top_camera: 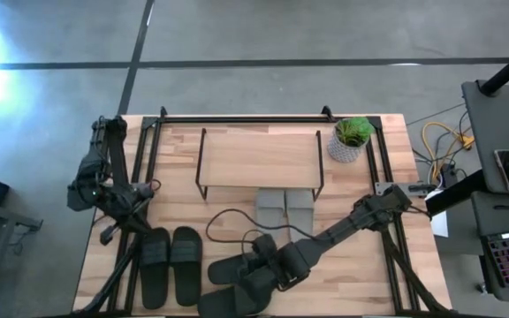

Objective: Pick and place slides into the shelf
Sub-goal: Put the black slide under the shelf

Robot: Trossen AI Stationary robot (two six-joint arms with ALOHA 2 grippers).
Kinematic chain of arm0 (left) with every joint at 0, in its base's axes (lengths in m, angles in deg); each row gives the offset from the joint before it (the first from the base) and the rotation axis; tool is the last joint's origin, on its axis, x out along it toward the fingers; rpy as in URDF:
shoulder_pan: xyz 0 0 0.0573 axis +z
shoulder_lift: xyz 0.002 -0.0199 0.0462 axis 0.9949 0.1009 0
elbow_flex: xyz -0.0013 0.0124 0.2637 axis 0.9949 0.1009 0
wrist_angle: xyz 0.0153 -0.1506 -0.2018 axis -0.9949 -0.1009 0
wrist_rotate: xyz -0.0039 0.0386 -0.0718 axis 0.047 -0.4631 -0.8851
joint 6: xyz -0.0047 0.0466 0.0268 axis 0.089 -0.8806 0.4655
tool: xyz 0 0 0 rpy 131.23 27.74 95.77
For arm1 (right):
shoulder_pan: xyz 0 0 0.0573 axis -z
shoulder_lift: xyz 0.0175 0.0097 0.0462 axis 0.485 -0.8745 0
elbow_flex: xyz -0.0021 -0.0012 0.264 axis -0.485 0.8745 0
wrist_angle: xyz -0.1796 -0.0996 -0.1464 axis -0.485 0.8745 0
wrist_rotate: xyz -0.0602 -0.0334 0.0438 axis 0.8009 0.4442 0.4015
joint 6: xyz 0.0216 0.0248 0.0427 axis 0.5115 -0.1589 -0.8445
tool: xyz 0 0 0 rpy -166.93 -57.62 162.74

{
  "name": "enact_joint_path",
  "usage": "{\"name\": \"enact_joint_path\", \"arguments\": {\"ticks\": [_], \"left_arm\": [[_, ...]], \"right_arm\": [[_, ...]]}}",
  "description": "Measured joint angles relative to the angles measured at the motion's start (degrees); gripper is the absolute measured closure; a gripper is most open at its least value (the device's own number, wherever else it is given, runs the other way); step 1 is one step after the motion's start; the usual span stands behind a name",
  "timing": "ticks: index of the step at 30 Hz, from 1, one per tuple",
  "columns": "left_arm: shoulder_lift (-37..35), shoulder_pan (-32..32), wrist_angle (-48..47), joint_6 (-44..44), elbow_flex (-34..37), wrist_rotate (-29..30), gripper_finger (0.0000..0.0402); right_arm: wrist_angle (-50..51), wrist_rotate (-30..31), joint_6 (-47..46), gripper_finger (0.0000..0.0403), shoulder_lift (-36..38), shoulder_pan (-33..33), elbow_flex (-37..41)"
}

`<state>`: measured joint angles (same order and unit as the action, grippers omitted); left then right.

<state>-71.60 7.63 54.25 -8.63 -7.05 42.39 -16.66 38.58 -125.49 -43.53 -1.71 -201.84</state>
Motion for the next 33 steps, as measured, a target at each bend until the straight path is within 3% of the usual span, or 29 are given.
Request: {"name": "enact_joint_path", "arguments": {"ticks": [5, 9, 16, 25, 33], "left_arm": [[5.32, 0.51, 1.09, 0.04, -0.49, 1.45, 0.0402], [9.0, 2.02, 2.03, 0.09, -0.58, 1.81, 0.0402], [13.13, 7.59, 6.61, 0.03, -0.58, 2.6, 0.0402], [17.85, 12.47, 11.46, 0.05, -0.75, -3.06, 0.0402], [23.24, 12.5, 14.39, 0.11, -0.71, -7.04, 0.0402]], "right_arm": [[3.4, 7.64, -6.58, 0.0279, 0.22, -0.02, -0.68], [4.57, 9.27, -9.07, 0.0307, 0.22, 0.04, -0.68], [4.51, 4.14, -9.86, 0.0388, 0.24, -0.28, -0.68], [6.95, -6.92, -13.92, 0.0394, 0.33, -2.63, 0.39], [-0.42, -7.08, -12.58, 0.0394, 0.0, -3.19, 4.68]]}}
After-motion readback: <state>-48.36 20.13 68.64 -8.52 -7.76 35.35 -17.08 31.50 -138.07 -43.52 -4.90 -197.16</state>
